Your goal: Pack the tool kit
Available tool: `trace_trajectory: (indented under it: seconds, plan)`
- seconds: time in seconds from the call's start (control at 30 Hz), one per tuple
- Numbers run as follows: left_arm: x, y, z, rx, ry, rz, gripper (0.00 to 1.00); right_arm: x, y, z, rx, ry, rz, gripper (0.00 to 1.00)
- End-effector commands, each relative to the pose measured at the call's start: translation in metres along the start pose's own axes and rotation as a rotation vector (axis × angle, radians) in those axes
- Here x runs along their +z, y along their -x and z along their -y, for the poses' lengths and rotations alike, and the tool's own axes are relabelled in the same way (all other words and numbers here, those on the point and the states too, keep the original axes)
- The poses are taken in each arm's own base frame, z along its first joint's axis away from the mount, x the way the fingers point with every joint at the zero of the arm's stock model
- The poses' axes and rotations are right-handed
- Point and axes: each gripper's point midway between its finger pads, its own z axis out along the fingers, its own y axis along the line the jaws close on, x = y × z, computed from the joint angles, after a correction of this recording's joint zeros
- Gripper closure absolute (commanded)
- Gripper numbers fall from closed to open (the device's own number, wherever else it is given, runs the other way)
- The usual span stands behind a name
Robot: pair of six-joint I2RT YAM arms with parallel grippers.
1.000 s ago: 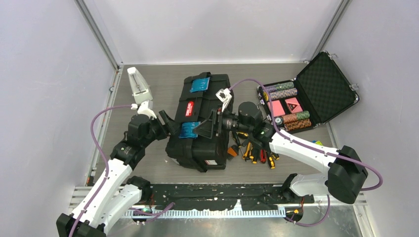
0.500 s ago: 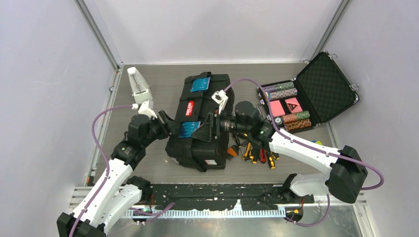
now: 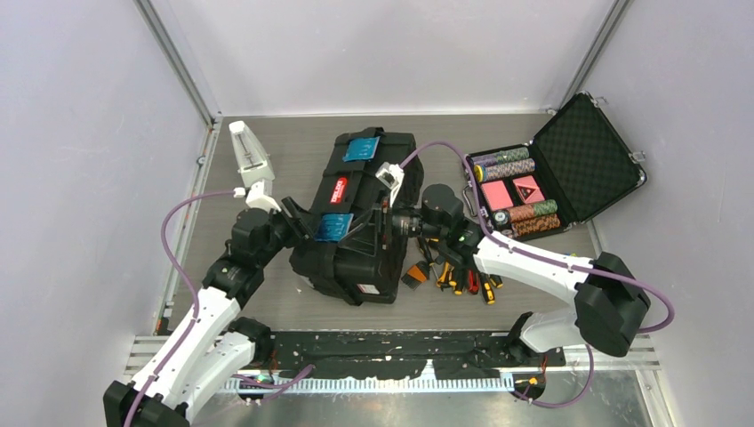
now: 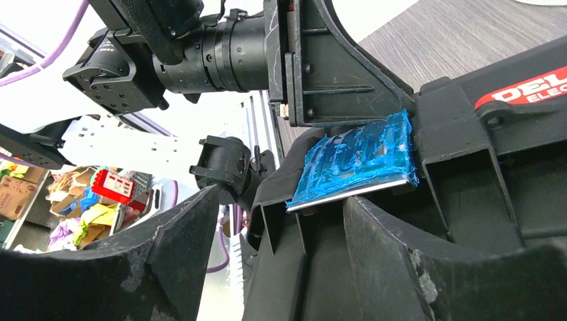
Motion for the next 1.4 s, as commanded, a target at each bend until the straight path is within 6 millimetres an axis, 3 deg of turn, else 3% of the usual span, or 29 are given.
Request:
trace_trajectory:
  seconds: [0.0,0.27,0.5,0.6,0.67,0.8,0.93,1.1,1.13,1.17,1.2,1.27,1.37]
  plan:
    - [-0.009,-0.085,-0.010,-0.020,-0.006,-0.315,0.60,0.019,-0.003,-0.010,-0.088,0.119,0.045,0.26]
    - [-0.010,-0.101,-0.005,-0.077,-0.064,-0.339,0.69,0.023,0.016,-0.015,-0.189,0.194,0.157,0.22]
    - [-0.017,-0.108,-0.001,-0.100,-0.103,-0.344,0.72,0.027,0.019,-0.005,-0.222,0.217,0.187,0.22]
    - [-0.020,-0.108,-0.003,-0.108,-0.105,-0.331,0.71,0.026,0.024,-0.001,-0.228,0.215,0.195,0.21]
    - [-0.023,-0.104,-0.009,-0.094,-0.078,-0.306,0.63,0.022,0.029,0.001,-0.223,0.205,0.192,0.21]
    - [-0.029,-0.079,-0.019,-0.021,0.008,-0.219,0.50,0.004,0.046,-0.004,-0.246,0.162,0.184,0.21]
    - [-0.035,-0.043,-0.026,0.049,0.089,-0.145,0.38,-0.015,0.059,0.007,-0.257,0.064,0.141,0.19]
    - [-0.035,0.010,-0.015,0.113,0.106,-0.074,0.23,-0.046,0.079,0.039,-0.235,-0.125,0.077,0.19]
    - [-0.034,0.019,-0.009,0.123,0.098,-0.064,0.21,-0.051,0.092,0.039,-0.272,-0.152,0.091,0.19]
    - [-0.030,0.026,-0.007,0.131,0.100,-0.066,0.18,-0.058,0.090,0.051,-0.246,-0.206,0.063,0.18]
    - [-0.026,0.034,-0.002,0.140,0.093,-0.060,0.17,-0.065,0.104,0.058,-0.269,-0.251,0.082,0.18]
    - [-0.017,0.049,0.008,0.155,0.078,-0.048,0.15,-0.076,0.108,0.074,-0.243,-0.318,0.058,0.18]
    - [0.002,0.068,0.026,0.173,0.038,-0.062,0.14,-0.082,0.116,0.095,-0.209,-0.377,0.049,0.18]
